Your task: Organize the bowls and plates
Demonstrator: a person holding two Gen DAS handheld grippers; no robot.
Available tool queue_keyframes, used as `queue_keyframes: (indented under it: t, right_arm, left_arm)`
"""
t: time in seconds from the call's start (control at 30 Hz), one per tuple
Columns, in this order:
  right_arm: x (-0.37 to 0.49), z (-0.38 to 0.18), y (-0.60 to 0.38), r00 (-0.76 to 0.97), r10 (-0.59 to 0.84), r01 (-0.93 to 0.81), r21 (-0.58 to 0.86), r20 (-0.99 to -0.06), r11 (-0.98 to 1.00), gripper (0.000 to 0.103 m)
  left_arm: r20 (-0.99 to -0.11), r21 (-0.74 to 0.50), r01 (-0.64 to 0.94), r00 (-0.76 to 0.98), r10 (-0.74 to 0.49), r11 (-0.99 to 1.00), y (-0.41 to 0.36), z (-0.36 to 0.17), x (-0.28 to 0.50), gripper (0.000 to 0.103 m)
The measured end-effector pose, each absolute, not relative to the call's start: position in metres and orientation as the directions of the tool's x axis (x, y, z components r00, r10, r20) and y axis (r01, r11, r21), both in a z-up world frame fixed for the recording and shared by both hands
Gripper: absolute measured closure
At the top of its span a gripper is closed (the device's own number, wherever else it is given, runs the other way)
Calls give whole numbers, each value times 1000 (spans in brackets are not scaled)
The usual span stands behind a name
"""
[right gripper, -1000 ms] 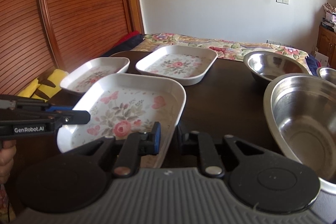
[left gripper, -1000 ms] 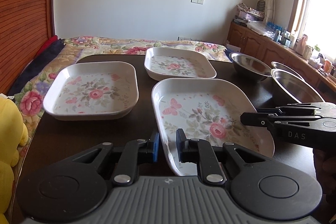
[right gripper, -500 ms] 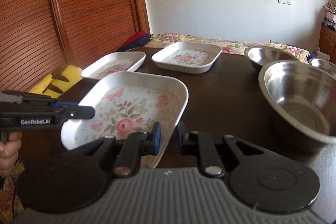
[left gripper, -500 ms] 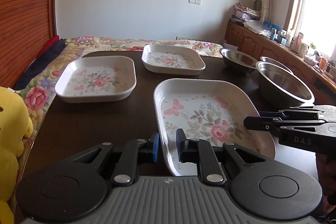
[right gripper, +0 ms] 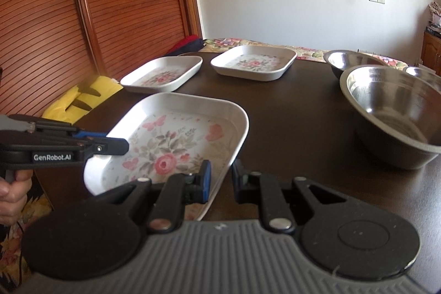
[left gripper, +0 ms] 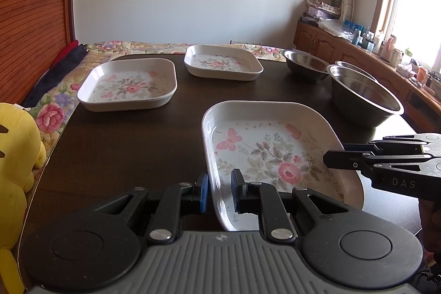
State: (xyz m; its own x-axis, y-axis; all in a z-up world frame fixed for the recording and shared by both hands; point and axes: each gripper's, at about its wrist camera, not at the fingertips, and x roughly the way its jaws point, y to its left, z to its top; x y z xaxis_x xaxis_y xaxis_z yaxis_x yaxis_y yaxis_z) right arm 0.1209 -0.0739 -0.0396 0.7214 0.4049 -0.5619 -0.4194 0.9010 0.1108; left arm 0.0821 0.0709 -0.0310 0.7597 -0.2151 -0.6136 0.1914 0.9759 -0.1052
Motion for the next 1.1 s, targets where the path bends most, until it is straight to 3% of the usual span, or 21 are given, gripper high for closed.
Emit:
queue_keyframes:
  t: [0.83,1.1]
  right_arm:
    - [120,-41,-74,726,394,-410,104,-563,906,83]
    - [130,-24,-86,763,381,-393,93,-523,915,82]
  left_arm:
    - [-619,-122,183,755,-219,975,73,-41,82,85]
    - [-608,-115,160,769,-197,980,83,-35,88,79]
